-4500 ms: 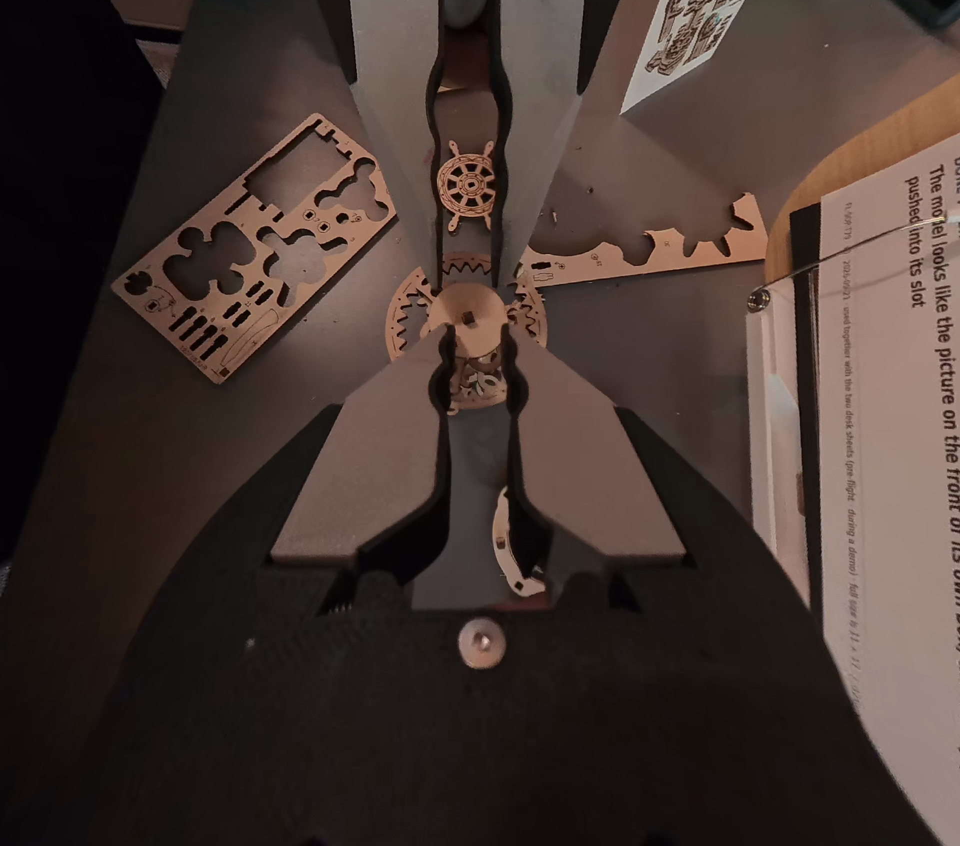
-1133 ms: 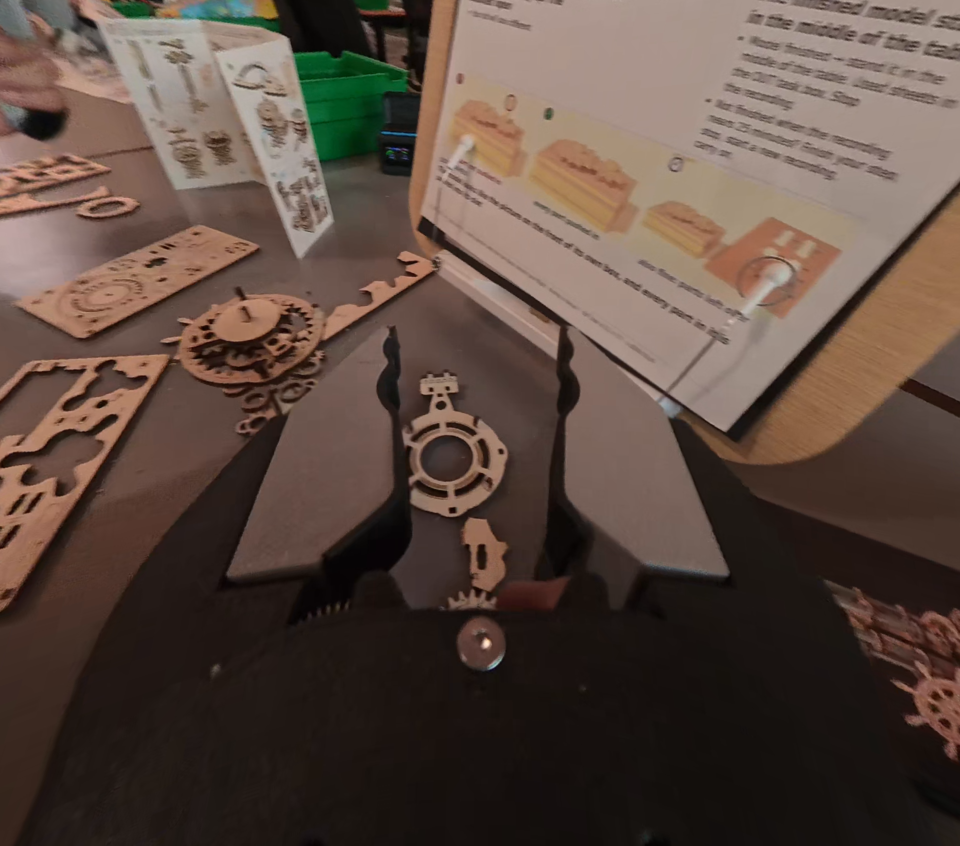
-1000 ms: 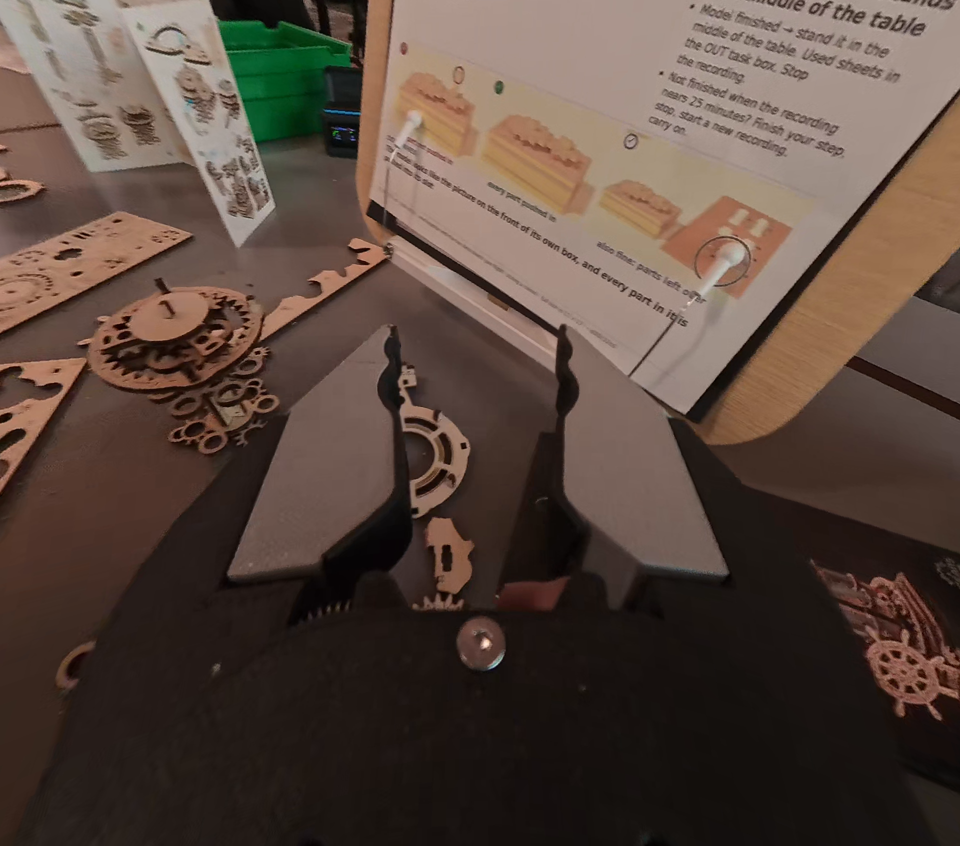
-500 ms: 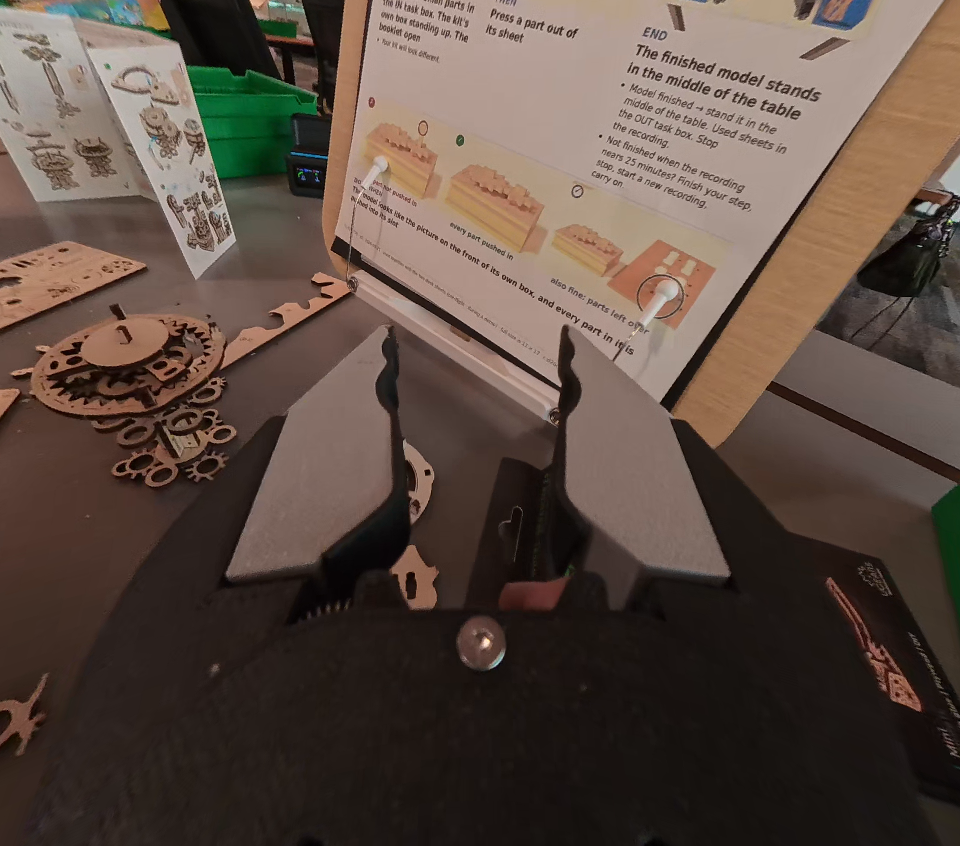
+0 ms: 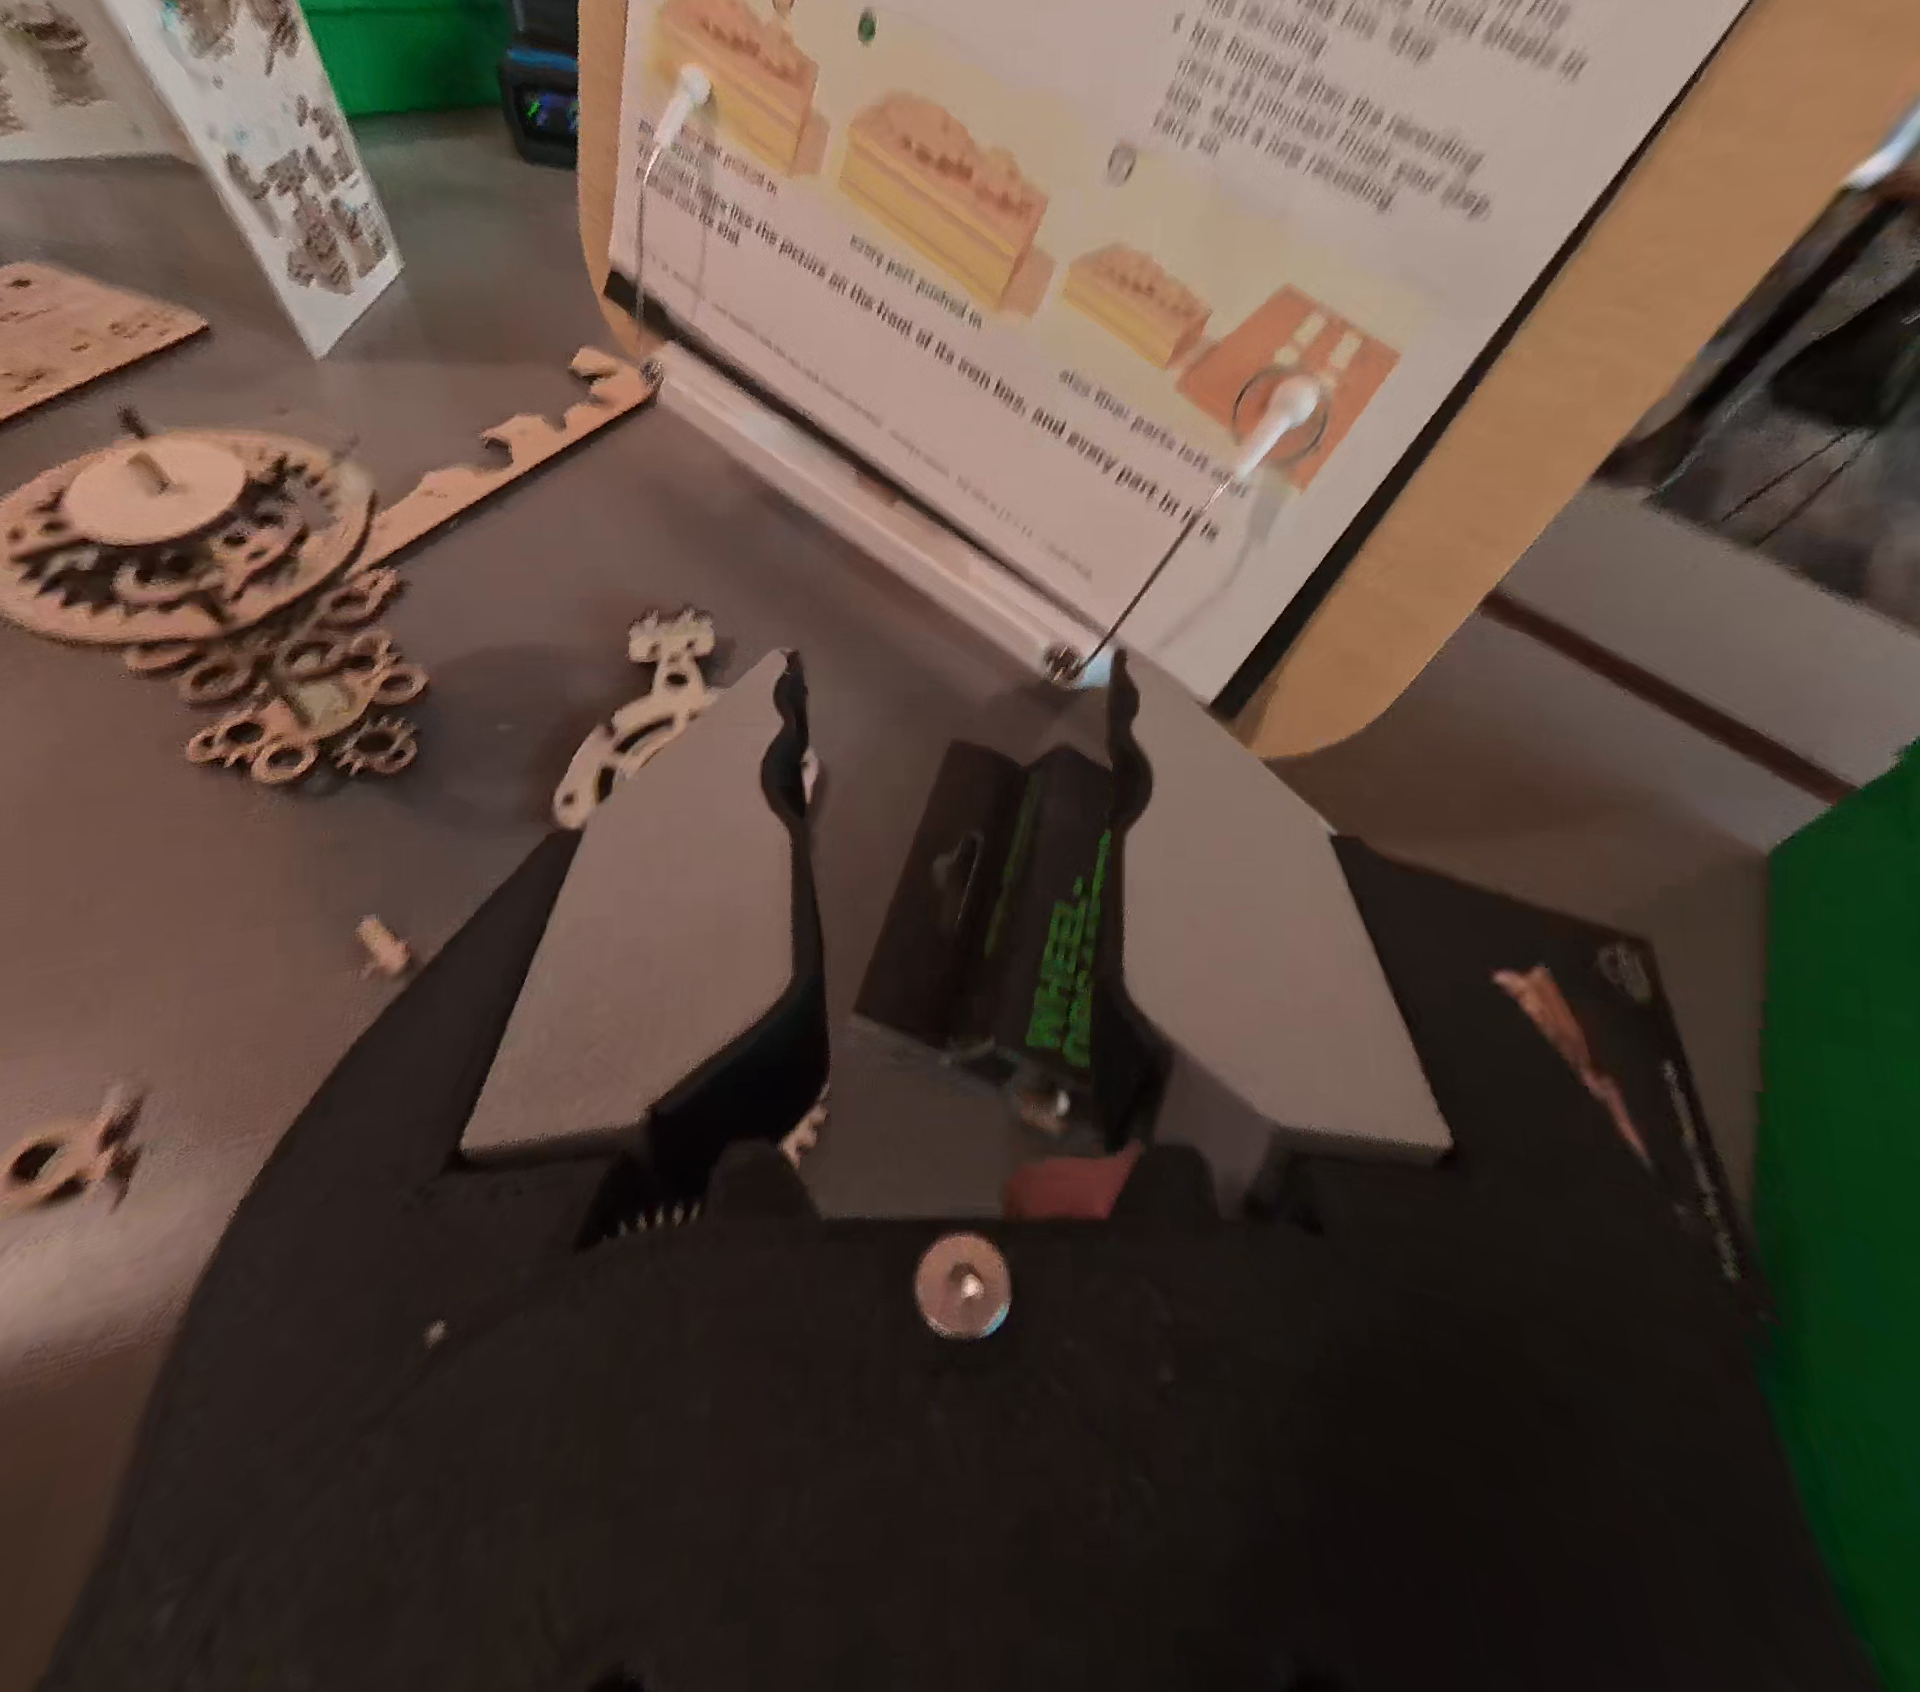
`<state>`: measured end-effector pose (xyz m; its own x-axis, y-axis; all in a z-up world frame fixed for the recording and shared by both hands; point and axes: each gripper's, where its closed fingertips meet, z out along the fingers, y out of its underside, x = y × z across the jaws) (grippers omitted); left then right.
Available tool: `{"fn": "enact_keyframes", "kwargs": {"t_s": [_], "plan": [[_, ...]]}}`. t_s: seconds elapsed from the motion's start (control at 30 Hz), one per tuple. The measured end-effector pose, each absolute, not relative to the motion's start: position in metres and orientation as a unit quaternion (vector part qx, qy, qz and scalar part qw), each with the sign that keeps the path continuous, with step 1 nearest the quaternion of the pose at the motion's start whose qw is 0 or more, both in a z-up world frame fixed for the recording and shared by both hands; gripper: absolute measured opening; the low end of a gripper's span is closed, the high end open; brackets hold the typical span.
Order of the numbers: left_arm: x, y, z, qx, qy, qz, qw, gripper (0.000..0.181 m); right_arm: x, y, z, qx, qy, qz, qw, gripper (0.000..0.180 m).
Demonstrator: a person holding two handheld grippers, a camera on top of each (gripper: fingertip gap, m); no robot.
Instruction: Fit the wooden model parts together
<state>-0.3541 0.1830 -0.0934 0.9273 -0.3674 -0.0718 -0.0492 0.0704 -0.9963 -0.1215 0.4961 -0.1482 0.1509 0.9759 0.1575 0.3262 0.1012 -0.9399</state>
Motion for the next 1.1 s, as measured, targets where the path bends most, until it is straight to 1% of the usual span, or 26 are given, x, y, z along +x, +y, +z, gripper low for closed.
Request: {"fn": "enact_keyframes", "kwargs": {"t_s": [0.07, 0.1, 0.13, 0.17, 0.3, 0.4, 0.47, 0.6, 0.67, 0.77, 0.83, 0.9, 1.0, 1.1], "plan": [[-0.348, 0.186, -0.092, -0.667, 0.154, -0.108, 0.721, 0.023, -0.113, 0.494, -0.167, -0.601, -0.584, 0.328, 0.436, 0.06], [-0.347, 0.189, -0.093, -0.667, 0.151, -0.103, 0.722, 0.022, -0.11, 0.49, -0.174, -0.605, -0.596, 0.325, 0.416, 0.059], [-0.345, 0.193, -0.095, -0.67, 0.147, -0.102, 0.72, 0.022, -0.108, 0.484, -0.179, -0.6, -0.609, 0.328, 0.401, 0.052], [-0.342, 0.196, -0.097, -0.674, 0.145, -0.102, 0.717, 0.023, -0.108, 0.477, -0.182, -0.596, -0.619, 0.33, 0.39, 0.048], [-0.329, 0.21, -0.109, -0.693, 0.139, -0.082, 0.703, 0.021, -0.111, 0.45, -0.196, -0.583, -0.656, 0.314, 0.362, 0.052], [-0.327, 0.222, -0.116, -0.71, 0.129, -0.052, 0.69, 0.02, -0.126, 0.435, -0.209, -0.589, -0.667, 0.303, 0.34, 0.062], [-0.326, 0.229, -0.121, -0.717, 0.116, -0.045, 0.686, 0.02, -0.136, 0.43, -0.223, -0.593, -0.684, 0.274, 0.325, 0.077], [-0.313, 0.239, -0.144, -0.744, 0.129, -0.056, 0.653, 0.02, -0.153, 0.43, -0.243, -0.596, -0.713, 0.222, 0.296, 0.094], [-0.302, 0.241, -0.158, -0.761, 0.152, -0.062, 0.628, 0.023, -0.159, 0.43, -0.246, -0.607, -0.708, 0.232, 0.276, 0.091], [-0.288, 0.243, -0.17, -0.779, 0.174, -0.054, 0.599, 0.025, -0.162, 0.425, -0.249, -0.612, -0.707, 0.261, 0.24, 0.073], [-0.28, 0.243, -0.174, -0.784, 0.191, -0.046, 0.589, 0.026, -0.16, 0.425, -0.249, -0.606, -0.716, 0.256, 0.232, 0.073], [-0.28, 0.246, -0.178, -0.79, 0.194, -0.007, 0.582, 0.024, -0.159, 0.424, -0.246, -0.605, -0.716, 0.257, 0.236, 0.073], [-0.285, 0.25, -0.178, -0.793, 0.189, 0.056, 0.577, 0.025, -0.163, 0.414, -0.223, -0.593, -0.7, 0.316, 0.243, 0.072], [-0.276, 0.248, -0.164, -0.779, 0.19, 0.059, 0.595, 0.025, -0.16, 0.414, -0.197, -0.583, -0.678, 0.361, 0.266, 0.072]]}}
